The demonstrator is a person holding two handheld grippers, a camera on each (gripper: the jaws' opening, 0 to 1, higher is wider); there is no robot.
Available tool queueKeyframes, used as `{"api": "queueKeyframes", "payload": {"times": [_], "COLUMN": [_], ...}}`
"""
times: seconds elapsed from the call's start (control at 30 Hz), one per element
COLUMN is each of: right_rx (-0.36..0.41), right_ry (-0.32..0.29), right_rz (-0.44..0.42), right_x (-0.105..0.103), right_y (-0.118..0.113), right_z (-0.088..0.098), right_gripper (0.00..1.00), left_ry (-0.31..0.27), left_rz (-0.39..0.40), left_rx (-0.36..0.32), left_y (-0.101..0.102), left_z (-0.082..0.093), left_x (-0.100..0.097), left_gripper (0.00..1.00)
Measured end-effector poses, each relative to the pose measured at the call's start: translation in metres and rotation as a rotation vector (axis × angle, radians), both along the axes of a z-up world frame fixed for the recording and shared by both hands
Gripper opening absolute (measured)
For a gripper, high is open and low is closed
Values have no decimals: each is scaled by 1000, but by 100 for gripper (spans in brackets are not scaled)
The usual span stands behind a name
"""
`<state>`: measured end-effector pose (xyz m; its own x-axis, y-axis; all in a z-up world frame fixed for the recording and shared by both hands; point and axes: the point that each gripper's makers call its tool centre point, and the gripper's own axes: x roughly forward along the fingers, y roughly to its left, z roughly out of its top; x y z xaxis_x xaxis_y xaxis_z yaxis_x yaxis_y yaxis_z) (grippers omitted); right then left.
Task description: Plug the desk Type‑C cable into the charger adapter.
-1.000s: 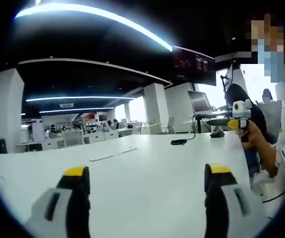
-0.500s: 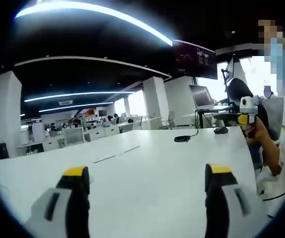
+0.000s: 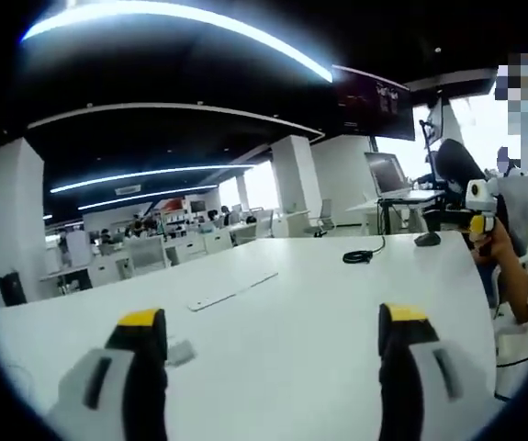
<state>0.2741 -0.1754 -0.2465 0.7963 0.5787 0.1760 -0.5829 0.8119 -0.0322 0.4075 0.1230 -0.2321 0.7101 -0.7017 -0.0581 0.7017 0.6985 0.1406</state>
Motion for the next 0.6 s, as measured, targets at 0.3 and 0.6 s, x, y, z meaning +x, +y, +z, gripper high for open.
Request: {"api": "queueKeyframes", "payload": {"times": [0.3,0.6], "right_rx": [5,-1], "right_ry": [4,-2], "right_rz": [3,9], "right_x": [1,-4], "right_y": [-2,-1], "right_z": [-3,-2], "right_gripper": [100,100], "left_ry": [78,113], "left_rz": [-26,-24], "left_rx": [26,-4], "left_y": [-9,-14], "left_z": [-10,-13], "left_x": [37,69], "left_gripper": [95,95]}}
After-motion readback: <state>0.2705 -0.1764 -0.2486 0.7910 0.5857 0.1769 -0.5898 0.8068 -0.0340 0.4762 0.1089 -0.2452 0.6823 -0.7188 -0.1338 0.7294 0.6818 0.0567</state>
